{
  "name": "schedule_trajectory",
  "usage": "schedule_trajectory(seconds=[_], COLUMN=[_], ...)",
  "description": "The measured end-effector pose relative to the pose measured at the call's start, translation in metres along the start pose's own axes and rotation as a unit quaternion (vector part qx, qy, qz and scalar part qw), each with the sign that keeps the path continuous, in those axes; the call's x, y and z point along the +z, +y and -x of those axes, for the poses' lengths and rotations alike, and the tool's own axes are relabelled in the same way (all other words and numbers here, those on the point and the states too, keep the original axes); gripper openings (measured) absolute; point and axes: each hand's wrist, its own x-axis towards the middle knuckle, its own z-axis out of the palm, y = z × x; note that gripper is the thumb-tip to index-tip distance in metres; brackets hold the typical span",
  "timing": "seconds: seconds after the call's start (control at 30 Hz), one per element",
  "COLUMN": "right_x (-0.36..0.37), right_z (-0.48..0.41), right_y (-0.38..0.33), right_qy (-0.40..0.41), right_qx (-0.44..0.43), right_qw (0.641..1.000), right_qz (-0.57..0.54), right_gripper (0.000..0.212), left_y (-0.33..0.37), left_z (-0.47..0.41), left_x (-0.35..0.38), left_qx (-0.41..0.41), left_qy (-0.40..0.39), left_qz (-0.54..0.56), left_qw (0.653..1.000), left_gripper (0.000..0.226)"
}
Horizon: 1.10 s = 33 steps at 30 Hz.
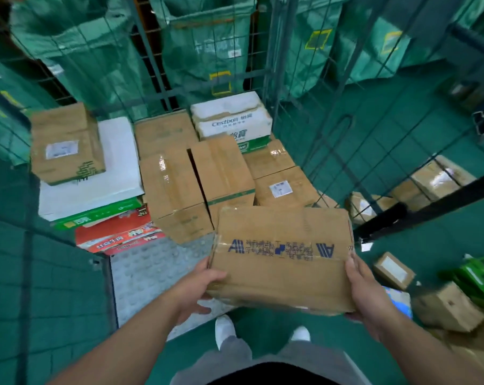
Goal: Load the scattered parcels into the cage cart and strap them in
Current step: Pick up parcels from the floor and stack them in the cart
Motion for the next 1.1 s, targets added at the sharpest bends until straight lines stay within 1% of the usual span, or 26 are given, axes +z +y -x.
schedule_trajectory(seconds=[0.07, 0.23, 0.33, 0.37, 0.47, 0.57, 0.67, 0.77, 0.83, 0.9, 1.0, 1.1], right_x=[-0.007, -0.034, -0.038, -0.038, -0.033, -0.031, -0.028, -0.018, -0.006, 0.012, 0.038, 0.060], right_z=[-0.006, -0.032, -0.063, -0.078, -0.137, -0.213, -0.288, -0.346, -0.382, -0.410, -0.442, -0.483], right_y=[-0.004, -0.004, -0.019, -0.026, -0.050, -0.074, -0.096, -0.122, -0.140, -0.166, -0.212, -0.247], right_qy=[0.023, 0.077, 0.099, 0.106, 0.103, 0.059, 0.035, 0.012, 0.016, 0.002, -0.021, -0.007], right_qx=[-0.011, 0.004, 0.016, 0.019, 0.027, 0.011, 0.008, -0.005, -0.028, -0.062, -0.139, -0.182], right_qw=[0.999, 0.996, 0.993, 0.992, 0.994, 0.998, 0.999, 0.999, 0.995, 0.988, 0.978, 0.968], right_qz=[-0.026, -0.046, -0.056, -0.060, -0.035, -0.007, 0.001, 0.044, 0.089, 0.140, 0.157, 0.175], right_gripper=[0.041, 0.038, 0.036, 0.036, 0.039, 0.036, 0.041, 0.037, 0.044, 0.051, 0.054, 0.054], left_y=[0.021, 0.073, 0.103, 0.115, 0.149, 0.179, 0.200, 0.217, 0.227, 0.234, 0.250, 0.271], left_z=[-0.016, -0.054, -0.083, -0.093, -0.133, -0.183, -0.237, -0.276, -0.300, -0.323, -0.337, -0.358], left_x=[0.008, 0.040, 0.056, 0.061, 0.070, 0.076, 0.087, 0.099, 0.103, 0.102, 0.101, 0.100], left_qx=[-0.009, -0.027, -0.037, -0.038, -0.057, -0.079, -0.083, -0.076, -0.077, -0.078, -0.055, -0.031], left_qy=[-0.013, -0.054, -0.047, -0.040, -0.013, 0.035, 0.076, 0.110, 0.133, 0.161, 0.199, 0.220], left_qz=[-0.031, -0.077, -0.065, -0.054, 0.000, 0.049, 0.085, 0.137, 0.183, 0.227, 0.282, 0.334], left_qw=[0.999, 0.995, 0.996, 0.997, 0.998, 0.995, 0.990, 0.982, 0.971, 0.957, 0.937, 0.916], left_gripper=[0.049, 0.053, 0.071, 0.074, 0.073, 0.071, 0.047, 0.038, 0.041, 0.047, 0.045, 0.045])
